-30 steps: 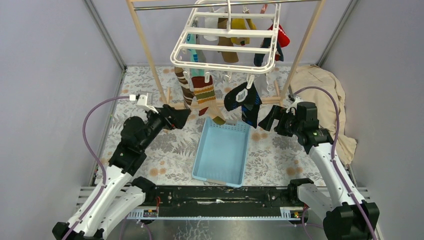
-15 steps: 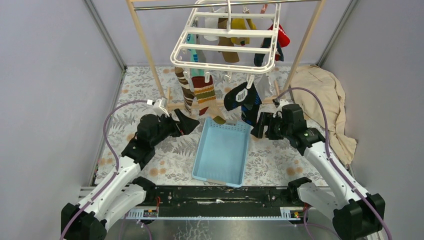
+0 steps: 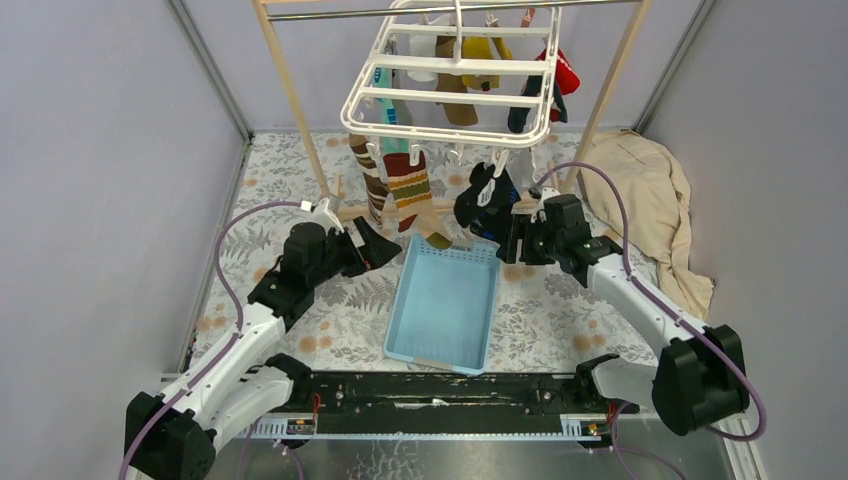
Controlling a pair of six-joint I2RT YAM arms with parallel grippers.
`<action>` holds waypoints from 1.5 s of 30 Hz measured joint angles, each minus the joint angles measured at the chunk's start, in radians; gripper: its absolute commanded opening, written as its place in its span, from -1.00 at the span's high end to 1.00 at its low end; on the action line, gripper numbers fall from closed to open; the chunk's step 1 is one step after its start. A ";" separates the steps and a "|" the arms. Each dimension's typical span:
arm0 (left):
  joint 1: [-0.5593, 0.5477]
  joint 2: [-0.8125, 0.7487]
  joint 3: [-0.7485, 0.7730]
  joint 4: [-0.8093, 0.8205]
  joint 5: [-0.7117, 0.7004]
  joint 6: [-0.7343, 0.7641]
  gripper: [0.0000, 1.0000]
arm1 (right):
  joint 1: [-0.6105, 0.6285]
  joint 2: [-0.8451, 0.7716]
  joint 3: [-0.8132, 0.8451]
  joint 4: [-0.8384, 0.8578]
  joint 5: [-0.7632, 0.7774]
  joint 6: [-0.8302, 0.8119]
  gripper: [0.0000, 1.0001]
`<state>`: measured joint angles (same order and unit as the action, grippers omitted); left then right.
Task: Remove the socks clipped to the hanger
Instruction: Adjust the clothesline at the center of the board.
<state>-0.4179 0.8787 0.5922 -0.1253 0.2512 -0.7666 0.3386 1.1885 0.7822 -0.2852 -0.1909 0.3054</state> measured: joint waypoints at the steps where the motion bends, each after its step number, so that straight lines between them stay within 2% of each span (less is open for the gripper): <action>1: 0.000 -0.003 0.000 -0.005 0.000 -0.001 -0.97 | 0.002 0.017 0.004 0.014 0.000 -0.003 -0.42; 7: 0.000 0.000 0.020 -0.082 -0.027 0.007 -0.97 | 0.017 0.090 0.037 0.044 -0.001 -0.022 -0.26; 17: 0.000 0.005 0.040 -0.164 -0.078 0.030 -0.97 | 0.087 0.195 0.142 0.051 0.024 -0.077 -0.24; 26: 0.000 0.005 0.016 -0.172 -0.113 0.040 -0.97 | 0.100 0.296 0.146 0.048 0.070 -0.093 0.04; 31: 0.000 0.036 -0.003 -0.167 -0.177 0.043 -0.97 | 0.127 0.319 0.146 0.051 0.077 -0.095 0.17; 34: 0.004 0.098 -0.002 -0.157 -0.225 0.048 -0.97 | 0.133 0.319 0.146 0.051 0.085 -0.097 0.37; 36: 0.014 0.153 0.001 -0.148 -0.252 0.053 -0.96 | 0.135 0.319 0.144 0.050 0.094 -0.101 0.67; 40: 0.042 0.261 0.015 -0.119 -0.287 0.063 -0.96 | 0.138 0.306 0.122 0.059 0.105 -0.075 0.99; 45: 0.059 0.400 0.094 -0.076 -0.322 0.074 -0.96 | 0.139 0.237 0.077 0.050 0.138 -0.061 1.00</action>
<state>-0.3588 1.2789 0.6865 -0.2008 -0.0708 -0.6922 0.4778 1.4258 0.8593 -0.2352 -0.0532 0.2447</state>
